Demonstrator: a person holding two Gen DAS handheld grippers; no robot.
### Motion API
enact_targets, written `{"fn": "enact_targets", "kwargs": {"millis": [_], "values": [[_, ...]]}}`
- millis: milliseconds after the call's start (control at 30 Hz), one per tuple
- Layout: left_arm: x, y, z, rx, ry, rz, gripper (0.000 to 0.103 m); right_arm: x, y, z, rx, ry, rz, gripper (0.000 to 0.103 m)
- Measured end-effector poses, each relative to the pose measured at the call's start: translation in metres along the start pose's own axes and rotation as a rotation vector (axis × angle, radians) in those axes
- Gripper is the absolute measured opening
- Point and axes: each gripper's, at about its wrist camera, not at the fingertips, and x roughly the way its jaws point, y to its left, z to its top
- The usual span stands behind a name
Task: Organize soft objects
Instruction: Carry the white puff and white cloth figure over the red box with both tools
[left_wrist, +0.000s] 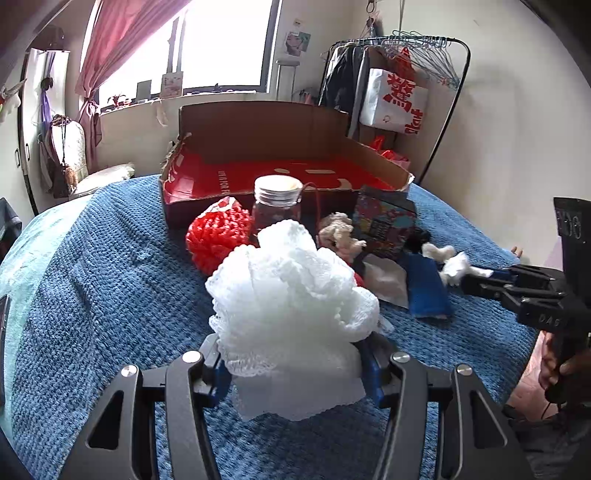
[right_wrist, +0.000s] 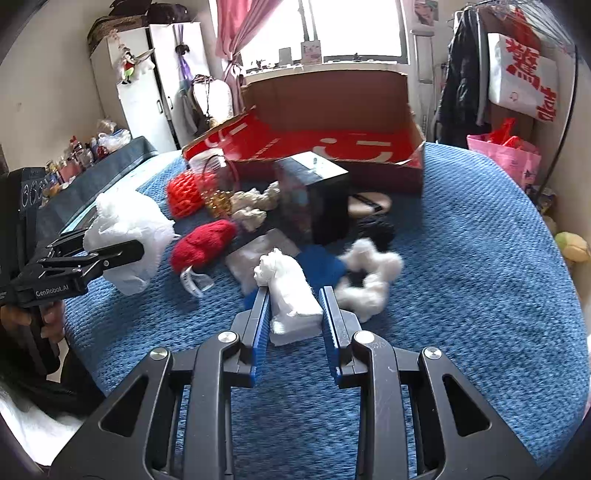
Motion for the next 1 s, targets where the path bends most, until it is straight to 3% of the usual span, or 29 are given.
{"fn": "enact_targets", "kwargs": {"millis": [267,467,767,1000], "values": [[-0.006,-0.007,0.002,0.011,-0.012,-0.024,0.058,0.001,0.000,-0.002,-0.001,0.004,-0.009,0.025],[-0.001,-0.026,0.026,0.112,-0.019,-0.029,0.058,-0.002,-0.017,0.000,0.008,0.007,-0.050,0.025],[0.026,-0.045,0.082,0.224,0.086,-0.053,0.058,0.002,-0.051,0.017,-0.032,0.038,-0.148,0.025],[0.048,-0.050,0.120,0.306,0.151,0.006,0.058,0.011,-0.072,0.037,-0.078,0.059,-0.198,0.025]]}}
